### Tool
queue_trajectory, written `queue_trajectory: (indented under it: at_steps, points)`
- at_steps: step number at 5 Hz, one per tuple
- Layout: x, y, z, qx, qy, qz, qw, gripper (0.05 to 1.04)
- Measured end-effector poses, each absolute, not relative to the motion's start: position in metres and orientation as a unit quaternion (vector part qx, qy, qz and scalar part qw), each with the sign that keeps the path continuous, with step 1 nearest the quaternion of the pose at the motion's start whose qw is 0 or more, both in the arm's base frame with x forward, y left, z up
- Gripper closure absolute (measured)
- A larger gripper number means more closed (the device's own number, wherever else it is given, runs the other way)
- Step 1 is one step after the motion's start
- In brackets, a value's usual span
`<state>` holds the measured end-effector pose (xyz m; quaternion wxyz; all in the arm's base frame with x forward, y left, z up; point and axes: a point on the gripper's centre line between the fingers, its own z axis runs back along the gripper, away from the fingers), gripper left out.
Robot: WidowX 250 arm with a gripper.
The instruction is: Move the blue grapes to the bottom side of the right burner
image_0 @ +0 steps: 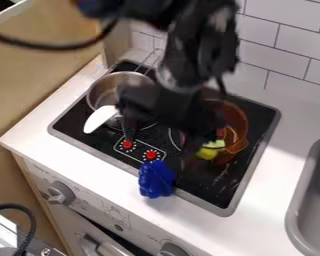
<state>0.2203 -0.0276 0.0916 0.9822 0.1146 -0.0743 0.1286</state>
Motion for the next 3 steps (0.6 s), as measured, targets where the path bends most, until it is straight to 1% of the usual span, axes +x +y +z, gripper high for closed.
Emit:
queue_trajectory:
  at_steps: [1, 2, 3]
  points:
    - [0.237, -0.019, 0.117, 0.107, -0.071, 0.118, 0.985, 0.083]
    - [0.251, -0.009, 0.122, 0.093, -0.07, 0.1, 0.988, 0.083]
    - [0.264, -0.001, 0.12, 0.077, -0.073, 0.087, 0.991, 0.083]
